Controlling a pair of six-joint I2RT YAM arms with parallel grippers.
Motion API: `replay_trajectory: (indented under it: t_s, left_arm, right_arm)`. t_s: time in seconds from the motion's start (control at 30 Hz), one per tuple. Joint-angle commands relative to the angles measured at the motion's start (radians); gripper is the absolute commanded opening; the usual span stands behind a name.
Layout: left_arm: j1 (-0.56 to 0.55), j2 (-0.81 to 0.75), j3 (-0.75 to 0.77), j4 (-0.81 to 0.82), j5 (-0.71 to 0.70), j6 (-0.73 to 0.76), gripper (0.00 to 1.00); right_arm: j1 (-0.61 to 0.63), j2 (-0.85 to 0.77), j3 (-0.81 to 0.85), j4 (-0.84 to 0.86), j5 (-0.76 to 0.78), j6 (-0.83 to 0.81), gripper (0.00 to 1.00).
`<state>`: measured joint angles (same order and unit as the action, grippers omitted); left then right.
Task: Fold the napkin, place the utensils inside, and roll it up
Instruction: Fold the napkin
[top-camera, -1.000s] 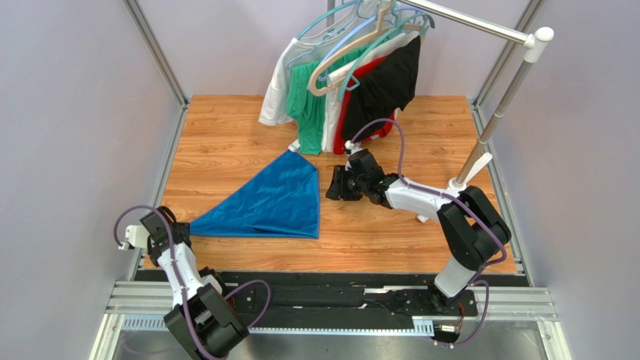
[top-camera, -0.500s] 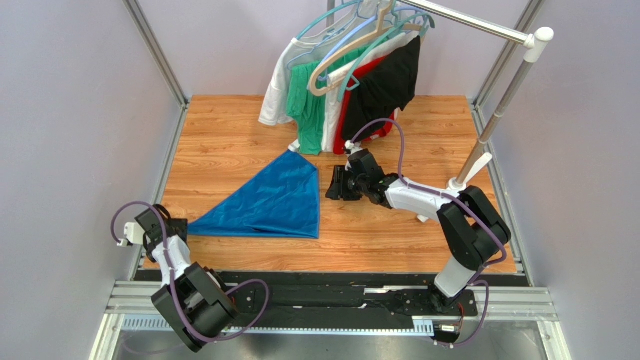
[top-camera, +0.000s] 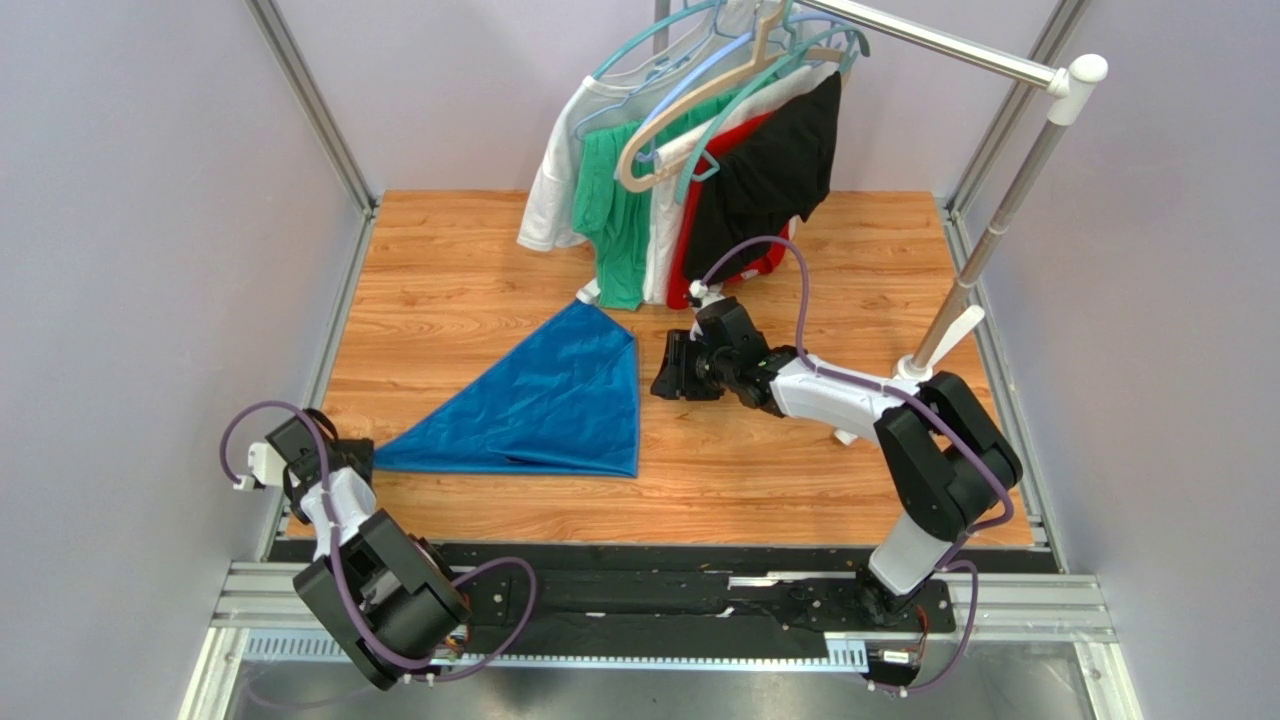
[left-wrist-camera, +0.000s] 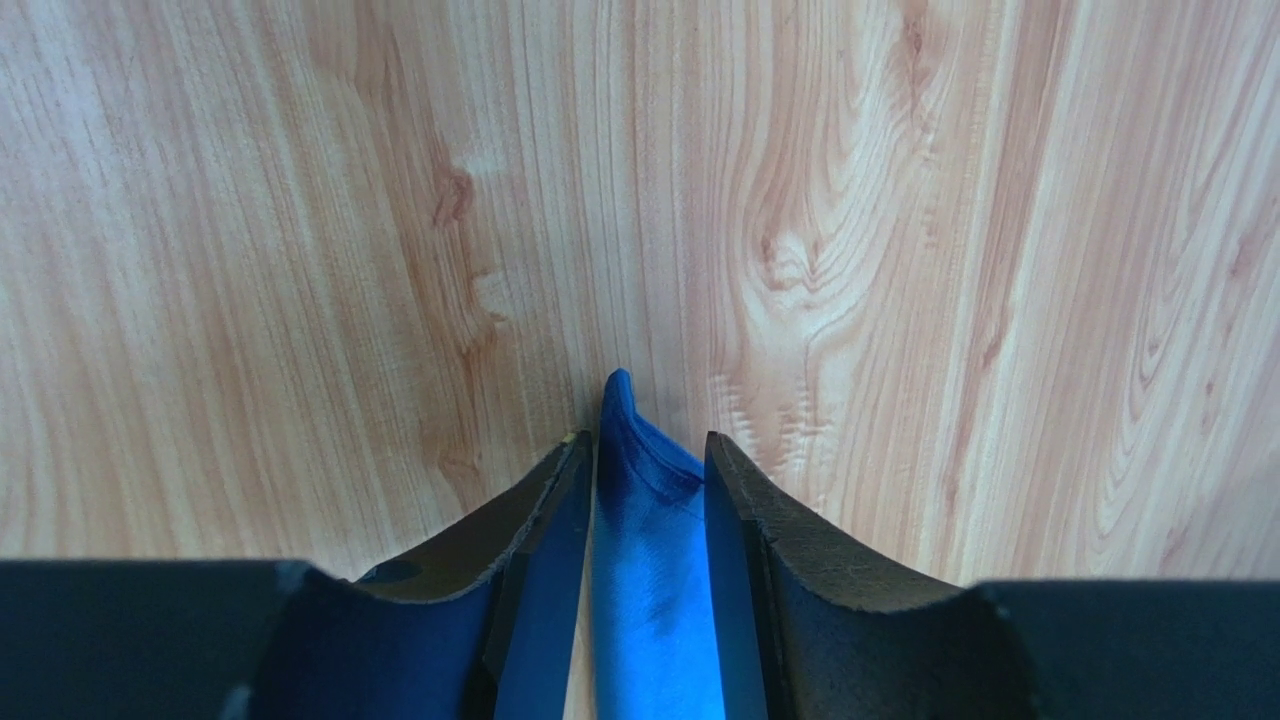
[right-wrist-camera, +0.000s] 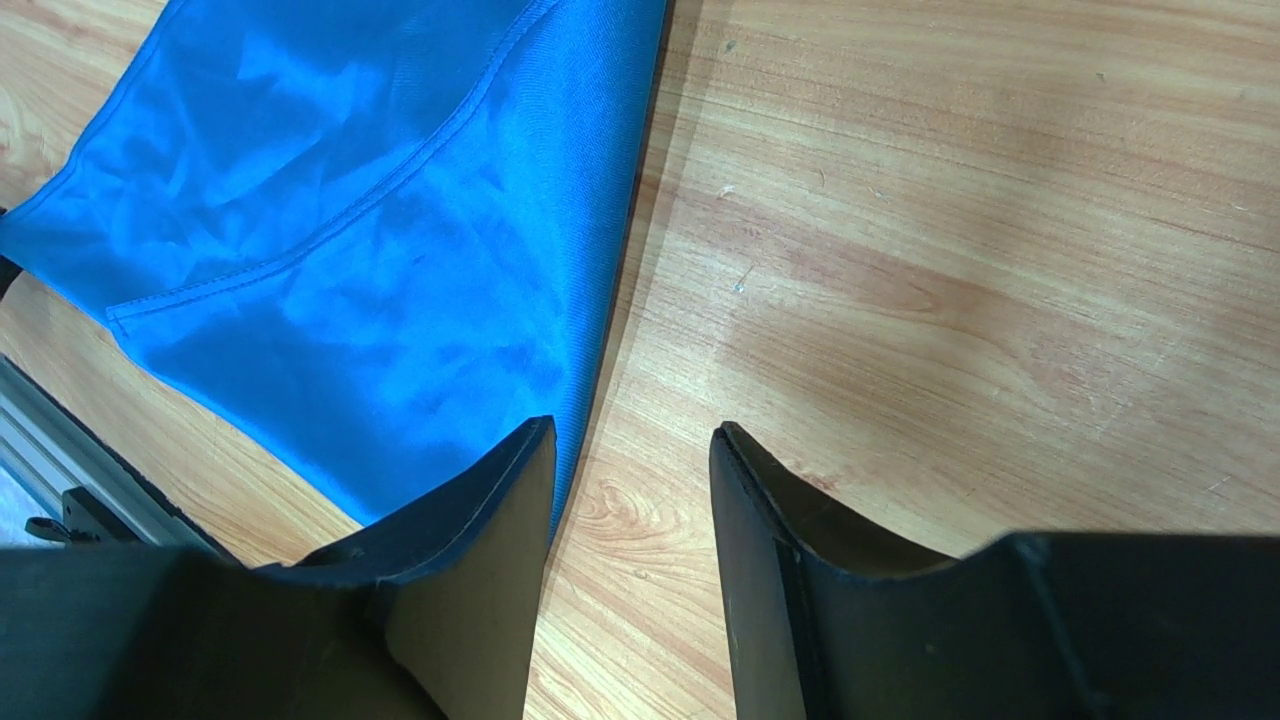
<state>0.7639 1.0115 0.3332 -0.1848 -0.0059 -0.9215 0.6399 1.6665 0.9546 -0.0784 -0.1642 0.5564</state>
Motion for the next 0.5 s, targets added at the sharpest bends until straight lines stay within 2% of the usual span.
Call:
replay_trajectory:
  t_s: [0.0, 0.1, 0.2, 0.23, 0.27, 0.47]
  left_arm:
    - [0.021, 0.022, 0.004, 0.011, 0.026, 0.023, 0.42]
    - [0.026, 0.022, 0.000, 0.022, 0.032, 0.026, 0.33]
    - [0.026, 0.019, -0.005, 0.028, 0.035, 0.026, 0.16]
    - [0.026, 0.018, -0.006, 0.031, 0.038, 0.027, 0.04]
    - [0.028, 0.016, -0.008, 0.034, 0.037, 0.026, 0.00]
    - [0.026, 0.001, -0.008, 0.038, 0.050, 0.044, 0.00]
  right_arm:
    - [-0.005, -0.008, 0.030, 0.012, -0.005, -0.001, 0.46]
    - [-0.002, -0.007, 0.033, 0.012, -0.005, -0.001, 0.46]
    - [-0.003, -0.005, 0.032, 0.015, -0.006, 0.002, 0.46]
    - [-0.003, -0.005, 0.032, 0.014, -0.006, 0.000, 0.46]
    - [-0.005, -0.005, 0.032, 0.014, -0.008, 0.002, 0.46]
    - [-0.003, -0.004, 0.032, 0.014, -0.005, -0.004, 0.46]
